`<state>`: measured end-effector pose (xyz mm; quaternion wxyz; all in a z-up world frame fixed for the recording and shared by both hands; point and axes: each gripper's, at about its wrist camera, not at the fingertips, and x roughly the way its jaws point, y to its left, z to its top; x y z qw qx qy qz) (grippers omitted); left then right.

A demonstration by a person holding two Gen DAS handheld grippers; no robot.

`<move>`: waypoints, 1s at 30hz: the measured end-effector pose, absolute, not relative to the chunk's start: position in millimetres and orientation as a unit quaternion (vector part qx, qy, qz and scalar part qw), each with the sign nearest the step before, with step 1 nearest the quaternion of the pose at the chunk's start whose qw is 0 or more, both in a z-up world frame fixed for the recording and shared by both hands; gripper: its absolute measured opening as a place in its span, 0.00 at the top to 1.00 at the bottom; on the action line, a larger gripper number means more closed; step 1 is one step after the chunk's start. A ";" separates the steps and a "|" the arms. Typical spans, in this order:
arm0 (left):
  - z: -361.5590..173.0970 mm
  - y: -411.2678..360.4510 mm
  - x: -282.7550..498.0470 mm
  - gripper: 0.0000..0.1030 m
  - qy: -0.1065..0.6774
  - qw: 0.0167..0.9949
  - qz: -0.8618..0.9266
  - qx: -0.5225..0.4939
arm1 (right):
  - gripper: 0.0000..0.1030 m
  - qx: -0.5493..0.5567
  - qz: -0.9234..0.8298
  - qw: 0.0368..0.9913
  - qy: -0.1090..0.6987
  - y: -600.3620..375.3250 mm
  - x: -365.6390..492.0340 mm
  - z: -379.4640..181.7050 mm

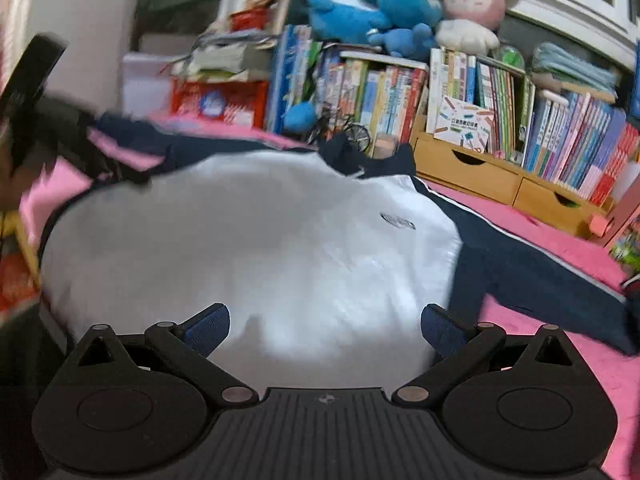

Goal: Fold clothes

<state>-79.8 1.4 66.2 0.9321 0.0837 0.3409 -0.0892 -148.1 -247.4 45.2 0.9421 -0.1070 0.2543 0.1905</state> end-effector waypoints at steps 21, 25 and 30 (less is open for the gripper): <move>24.3 -11.8 -77.9 0.00 0.388 0.919 -0.064 0.029 | 0.00 -0.015 0.114 0.960 0.255 -212.9 -136.0 1.4; 23.2 -11.1 -78.3 0.00 0.386 0.920 -0.067 0.029 | 0.00 -0.016 0.113 0.960 0.254 -213.4 -136.2 1.4; 25.2 -11.2 -74.6 0.00 0.397 0.915 -0.065 0.028 | 0.00 -0.016 0.112 0.960 0.257 -212.3 -135.5 2.6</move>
